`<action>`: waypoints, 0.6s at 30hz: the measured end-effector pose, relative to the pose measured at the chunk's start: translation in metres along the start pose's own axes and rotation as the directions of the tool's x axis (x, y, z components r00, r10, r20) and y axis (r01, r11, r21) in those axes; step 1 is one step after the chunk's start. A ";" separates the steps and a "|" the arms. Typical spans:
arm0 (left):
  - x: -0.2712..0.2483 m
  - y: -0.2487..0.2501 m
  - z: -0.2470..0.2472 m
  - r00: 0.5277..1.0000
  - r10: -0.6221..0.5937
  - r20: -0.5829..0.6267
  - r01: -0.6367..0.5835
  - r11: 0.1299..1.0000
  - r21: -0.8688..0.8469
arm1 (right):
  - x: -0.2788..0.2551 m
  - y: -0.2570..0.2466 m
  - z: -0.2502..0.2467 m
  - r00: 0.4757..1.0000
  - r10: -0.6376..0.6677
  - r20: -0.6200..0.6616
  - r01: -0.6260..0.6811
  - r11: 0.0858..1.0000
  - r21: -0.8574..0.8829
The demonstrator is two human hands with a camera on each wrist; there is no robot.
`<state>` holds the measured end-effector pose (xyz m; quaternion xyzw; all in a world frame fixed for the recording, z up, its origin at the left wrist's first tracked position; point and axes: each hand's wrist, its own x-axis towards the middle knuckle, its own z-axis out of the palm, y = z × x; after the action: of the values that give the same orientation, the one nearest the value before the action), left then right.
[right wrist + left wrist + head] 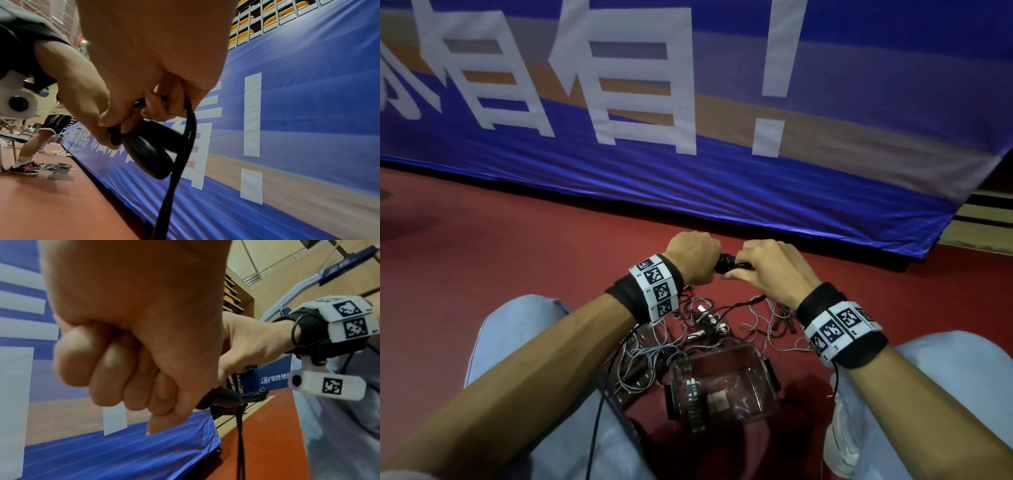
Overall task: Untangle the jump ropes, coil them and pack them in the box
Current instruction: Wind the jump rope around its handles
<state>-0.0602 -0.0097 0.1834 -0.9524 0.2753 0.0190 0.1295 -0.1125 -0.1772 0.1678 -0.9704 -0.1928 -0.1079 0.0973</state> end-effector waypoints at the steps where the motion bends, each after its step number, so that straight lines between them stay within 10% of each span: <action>1: 0.000 -0.002 -0.002 0.999 0.033 -0.020 -0.032 0.999 0.034 | 0.000 -0.002 0.000 1.000 0.006 -0.008 -0.006 1.000 -0.013; 7: -0.005 -0.009 -0.009 0.970 0.236 -0.066 -0.215 0.949 0.230 | -0.002 -0.005 -0.006 0.993 0.108 -0.055 -0.105 0.993 0.044; 18: -0.007 0.003 -0.012 0.842 0.524 -0.128 -0.435 0.801 0.412 | -0.002 0.009 -0.002 0.883 0.038 0.468 -0.315 0.787 0.531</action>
<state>-0.0688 -0.0116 0.1949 -0.8045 0.5205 -0.1137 0.2623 -0.1107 -0.1865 0.1675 -0.9036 -0.1392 0.1860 0.3599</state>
